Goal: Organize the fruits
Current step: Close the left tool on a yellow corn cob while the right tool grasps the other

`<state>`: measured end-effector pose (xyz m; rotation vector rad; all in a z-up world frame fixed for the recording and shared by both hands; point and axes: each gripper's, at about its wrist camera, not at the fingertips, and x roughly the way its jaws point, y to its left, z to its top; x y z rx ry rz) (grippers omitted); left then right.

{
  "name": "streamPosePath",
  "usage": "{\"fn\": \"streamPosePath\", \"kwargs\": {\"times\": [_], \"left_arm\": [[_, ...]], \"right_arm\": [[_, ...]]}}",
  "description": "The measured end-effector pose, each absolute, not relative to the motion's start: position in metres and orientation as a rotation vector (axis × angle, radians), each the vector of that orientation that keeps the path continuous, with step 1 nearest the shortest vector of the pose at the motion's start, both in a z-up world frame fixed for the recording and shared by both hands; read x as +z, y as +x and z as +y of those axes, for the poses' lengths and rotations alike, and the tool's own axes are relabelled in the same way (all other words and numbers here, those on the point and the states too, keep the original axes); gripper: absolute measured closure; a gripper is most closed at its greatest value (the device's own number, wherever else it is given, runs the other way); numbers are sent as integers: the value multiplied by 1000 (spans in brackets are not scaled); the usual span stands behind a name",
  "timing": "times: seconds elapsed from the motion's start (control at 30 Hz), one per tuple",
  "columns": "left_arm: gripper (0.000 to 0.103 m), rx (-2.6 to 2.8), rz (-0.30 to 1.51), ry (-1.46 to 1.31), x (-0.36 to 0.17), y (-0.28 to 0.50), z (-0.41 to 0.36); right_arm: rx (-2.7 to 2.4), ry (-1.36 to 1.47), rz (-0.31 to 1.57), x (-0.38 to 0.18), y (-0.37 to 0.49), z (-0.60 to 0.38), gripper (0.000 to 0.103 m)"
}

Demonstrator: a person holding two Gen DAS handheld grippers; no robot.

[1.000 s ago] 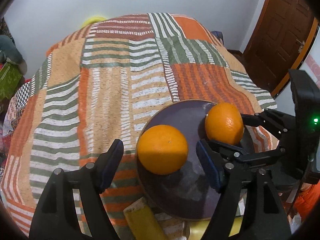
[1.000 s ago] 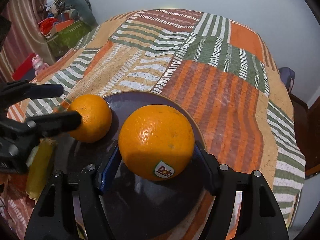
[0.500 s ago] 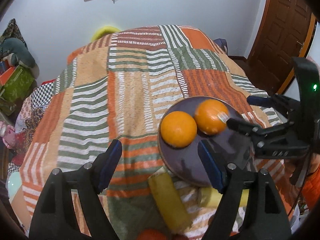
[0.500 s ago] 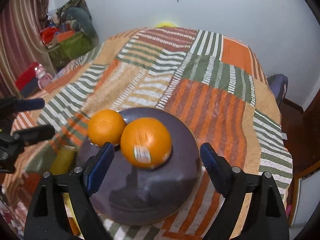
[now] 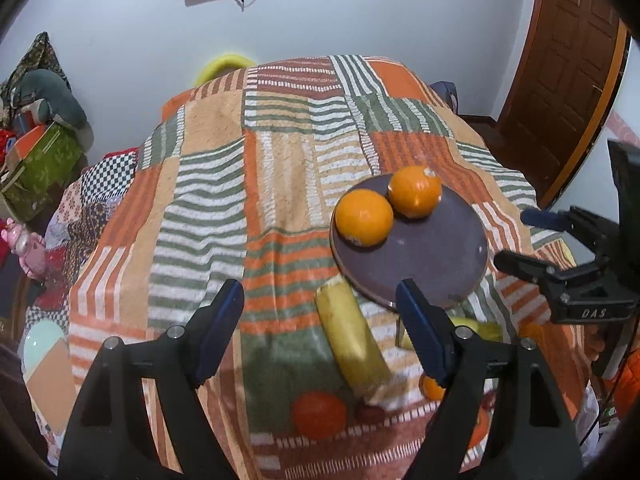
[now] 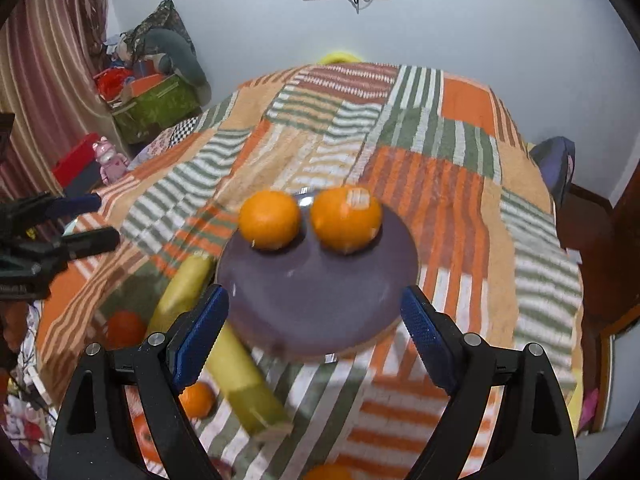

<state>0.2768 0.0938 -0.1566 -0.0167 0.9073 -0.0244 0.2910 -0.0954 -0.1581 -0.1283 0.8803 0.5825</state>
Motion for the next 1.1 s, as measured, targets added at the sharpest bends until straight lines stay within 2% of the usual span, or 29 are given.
{"fn": "streamPosePath", "kwargs": {"times": [0.13,0.27,0.37,0.53,0.73,1.1], "left_arm": [[25,-21,926,-26,-162,260,96],[25,-1,941,-20,-171,250,96],[25,5,951,-26,-177,245,96],[33,-13,972,-27,-187,244,91],[42,-44,1007,-29,-203,254,84],[46,-71,1093,-59,-240,284,73]], "right_arm": [[578,-138,927,-175,274,-97,18],[609,-125,978,-187,261,-98,36],[638,-121,1000,-194,256,-95,44],[688,-135,1044,-206,252,-82,57],[698,-174,1057,-214,255,-69,58],[757,-205,1089,-225,258,-59,52]]}}
